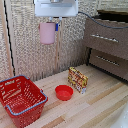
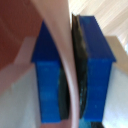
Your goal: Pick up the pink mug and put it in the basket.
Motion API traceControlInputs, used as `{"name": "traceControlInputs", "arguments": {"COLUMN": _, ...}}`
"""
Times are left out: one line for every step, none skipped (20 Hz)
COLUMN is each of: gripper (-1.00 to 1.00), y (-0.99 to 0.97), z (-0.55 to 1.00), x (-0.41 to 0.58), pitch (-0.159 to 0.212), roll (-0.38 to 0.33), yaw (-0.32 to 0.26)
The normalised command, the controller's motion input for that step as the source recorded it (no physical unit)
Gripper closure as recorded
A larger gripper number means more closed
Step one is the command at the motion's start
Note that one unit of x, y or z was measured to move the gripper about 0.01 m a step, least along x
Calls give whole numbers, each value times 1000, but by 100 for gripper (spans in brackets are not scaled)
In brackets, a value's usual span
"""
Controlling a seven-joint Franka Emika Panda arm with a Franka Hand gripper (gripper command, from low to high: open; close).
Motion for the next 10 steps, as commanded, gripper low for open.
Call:
{"name": "traceControlInputs", "arguments": {"gripper": 100, "y": 837, "z": 0, "x": 66, "pitch": -87, "roll": 38, "yaw": 22}}
{"name": "traceControlInputs", "arguments": {"gripper": 100, "y": 851, "z": 0, "x": 63, "pitch": -89, "roll": 29, "yaw": 21}}
{"name": "traceControlInputs", "arguments": {"gripper": 100, "y": 857, "z": -14, "x": 54, "pitch": -89, "roll": 21, "yaw": 21}}
{"name": "traceControlInputs", "arguments": {"gripper": 100, "y": 863, "z": -51, "x": 49, "pitch": -92, "roll": 15, "yaw": 24}}
{"name": "traceControlInputs", "arguments": {"gripper": 100, "y": 860, "z": -71, "x": 40, "pitch": -92, "roll": 10, "yaw": 27}}
{"name": "traceControlInputs", "arguments": {"gripper": 100, "y": 857, "z": -100, "x": 34, "pitch": -92, "roll": 3, "yaw": 31}}
{"name": "traceControlInputs", "arguments": {"gripper": 100, "y": 857, "z": -120, "x": 29, "pitch": -92, "roll": 1, "yaw": 31}}
{"name": "traceControlInputs", "arguments": {"gripper": 100, "y": 869, "z": -160, "x": 29, "pitch": -101, "roll": 0, "yaw": 28}}
{"name": "traceControlInputs", "arguments": {"gripper": 100, "y": 860, "z": -200, "x": 14, "pitch": -104, "roll": 0, "yaw": 29}}
{"name": "traceControlInputs", "arguments": {"gripper": 100, "y": 857, "z": -243, "x": 0, "pitch": -107, "roll": 0, "yaw": 30}}
